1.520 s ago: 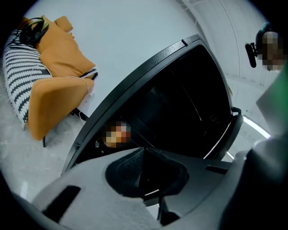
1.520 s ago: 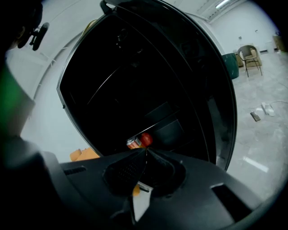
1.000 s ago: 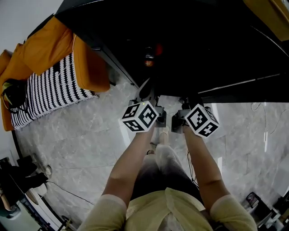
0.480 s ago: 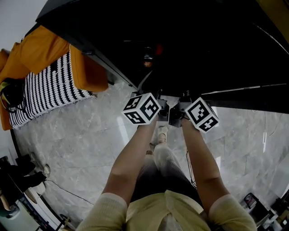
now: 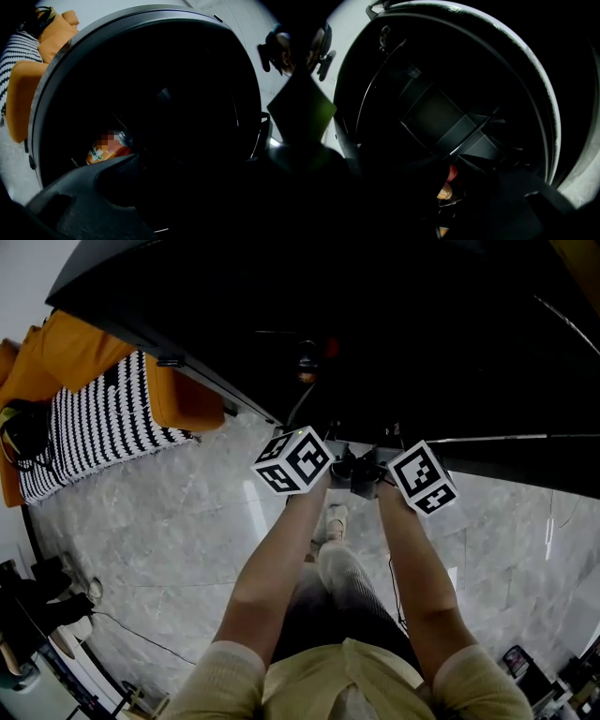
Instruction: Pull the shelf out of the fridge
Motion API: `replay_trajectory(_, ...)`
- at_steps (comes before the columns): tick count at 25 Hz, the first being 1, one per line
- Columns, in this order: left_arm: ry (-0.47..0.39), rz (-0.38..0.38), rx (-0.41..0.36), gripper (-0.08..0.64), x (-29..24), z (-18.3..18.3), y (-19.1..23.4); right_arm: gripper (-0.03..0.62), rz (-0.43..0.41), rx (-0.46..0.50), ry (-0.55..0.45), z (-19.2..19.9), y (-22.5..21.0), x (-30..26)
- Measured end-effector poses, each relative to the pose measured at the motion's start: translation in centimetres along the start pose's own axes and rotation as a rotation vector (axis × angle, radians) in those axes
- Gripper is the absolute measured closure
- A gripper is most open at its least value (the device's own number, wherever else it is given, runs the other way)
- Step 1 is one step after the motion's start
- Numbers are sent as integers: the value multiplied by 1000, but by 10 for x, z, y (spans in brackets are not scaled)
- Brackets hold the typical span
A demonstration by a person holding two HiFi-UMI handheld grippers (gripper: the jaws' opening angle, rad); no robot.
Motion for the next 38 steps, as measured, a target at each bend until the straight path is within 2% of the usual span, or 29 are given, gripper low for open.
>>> replay_trajectory(2,-11,15,27,418,-3,1,1,548,-15,-22,-2,-1,0,-4)
replay_trajectory(4,-29,30,40,402,-5,2,1,500,-30,-46,-1,-2,-1,-7)
replay_trajectory(14,-91,29,66,393,-25,-1,4,474,-53,-146,3,-6,-3,-31)
replay_trajectory(18,-82,40,85,393,-33,-1,10,472,-52,-113,18,-4,-4,-42)
replay_trajectory(21,-79,46,71,393,-37,-2,12,471,-52,-89,13,-3,-3,-47)
replay_trajectory(27,-154,-13,32,394,-40,-9,10,469,-12,-126,-23,-8,-1,-55)
replay_trajectory(34,-84,49,30,397,-52,-7,7,469,-7,-126,-19,-9,-3,-62)
replay_trajectory(38,-75,53,51,434,-52,-6,8,469,-4,-132,-22,-9,-3,-62)
Point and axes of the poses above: the fingertips, and each gripper's own axes: x backward along the fingers, y to its left, z out of its underside, the point moved 10 cm from there along x, backward along the fingers, and after that the axes turned 10 degrees about -y, right-handed, at the moved point
